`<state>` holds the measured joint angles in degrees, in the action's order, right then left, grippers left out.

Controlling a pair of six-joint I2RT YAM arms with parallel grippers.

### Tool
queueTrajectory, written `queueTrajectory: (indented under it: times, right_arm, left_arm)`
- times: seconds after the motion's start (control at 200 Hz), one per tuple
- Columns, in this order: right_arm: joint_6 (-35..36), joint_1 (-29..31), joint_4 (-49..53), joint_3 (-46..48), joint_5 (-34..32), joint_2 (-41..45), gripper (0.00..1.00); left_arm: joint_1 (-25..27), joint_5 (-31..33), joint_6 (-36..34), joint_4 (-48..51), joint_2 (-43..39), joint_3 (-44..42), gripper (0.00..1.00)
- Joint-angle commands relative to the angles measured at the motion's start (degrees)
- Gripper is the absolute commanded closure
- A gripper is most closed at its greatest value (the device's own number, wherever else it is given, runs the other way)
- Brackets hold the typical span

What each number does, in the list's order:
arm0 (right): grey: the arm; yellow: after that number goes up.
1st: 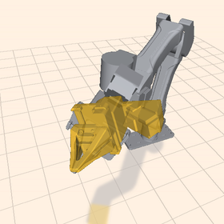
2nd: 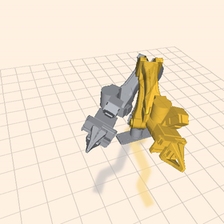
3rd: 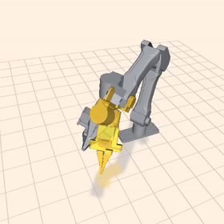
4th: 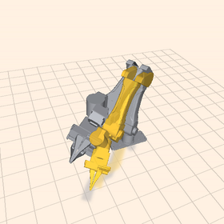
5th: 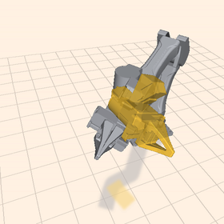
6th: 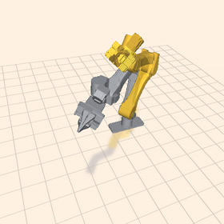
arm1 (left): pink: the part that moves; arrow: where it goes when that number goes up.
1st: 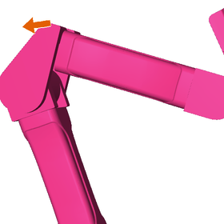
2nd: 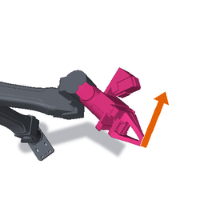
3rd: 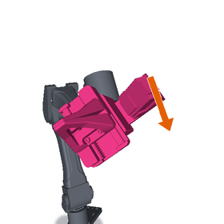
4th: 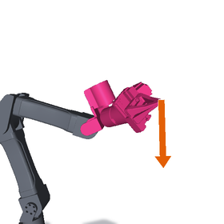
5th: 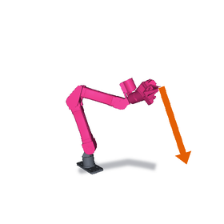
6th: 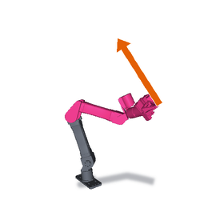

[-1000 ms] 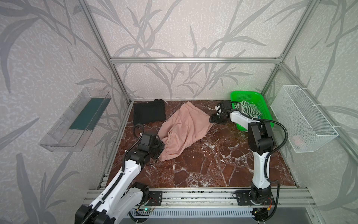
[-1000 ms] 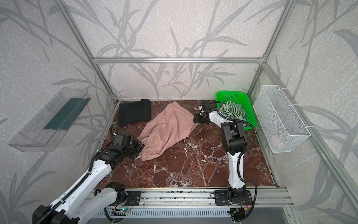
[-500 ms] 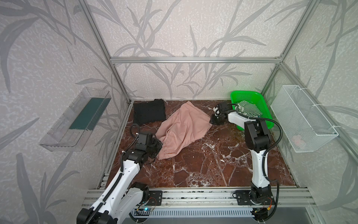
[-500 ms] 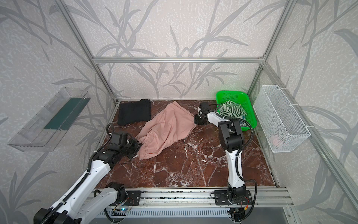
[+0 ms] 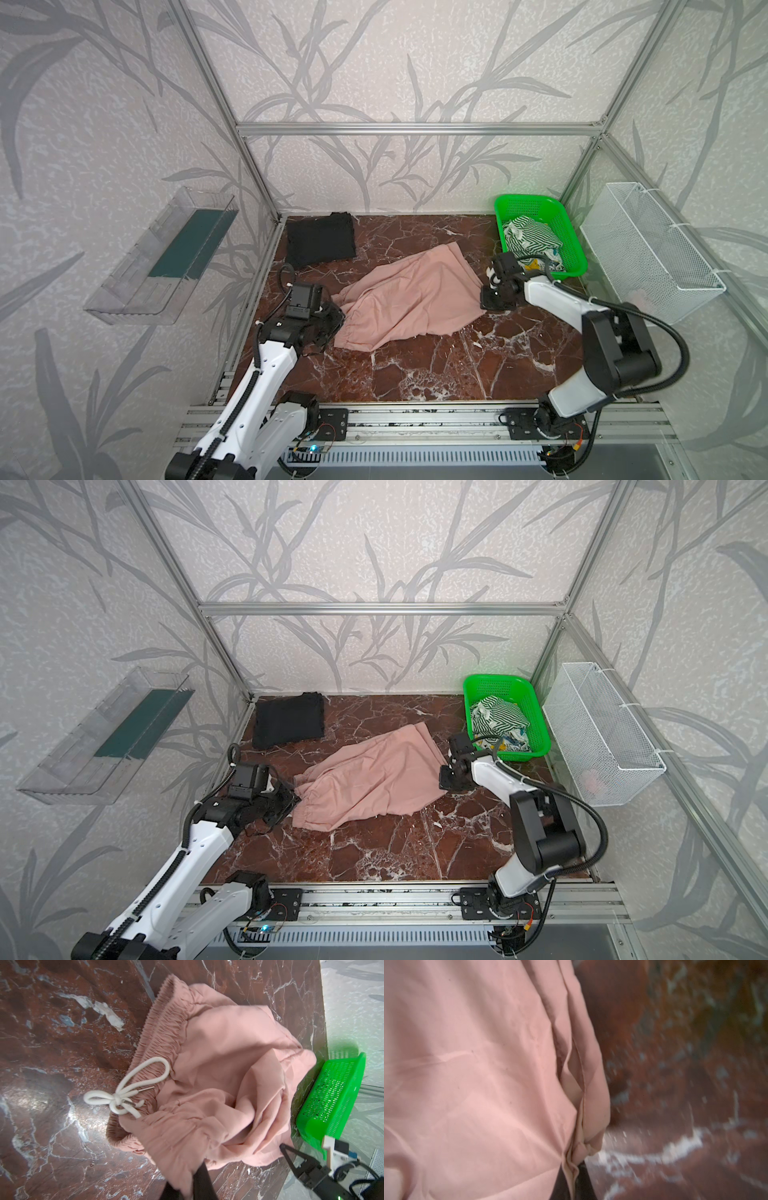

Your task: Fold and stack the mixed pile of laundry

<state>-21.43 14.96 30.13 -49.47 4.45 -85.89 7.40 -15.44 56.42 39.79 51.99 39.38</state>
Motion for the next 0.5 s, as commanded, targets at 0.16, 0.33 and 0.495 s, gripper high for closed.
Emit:
queueTrajectory:
  times: [0.16, 0.33, 0.495]
  right_arm:
    - [-7.16, 0.42, 12.46, 11.45, -8.36, 22.83, 1.0]
    - [-7.64, 0.42, 10.67, 14.43, -10.29, 23.23, 1.0]
    - [-8.1, 0.42, 8.65, 15.23, -8.17, 18.92, 1.0]
  left_arm:
    - [-2.36, -3.42, -3.99, -8.68, 12.21, 2.98, 0.92]
    - [-3.35, -7.57, -12.19, -8.52, 25.43, 11.75, 0.86]
    - [-4.47, -10.8, -19.73, -4.41, 36.33, 20.07, 0.78]
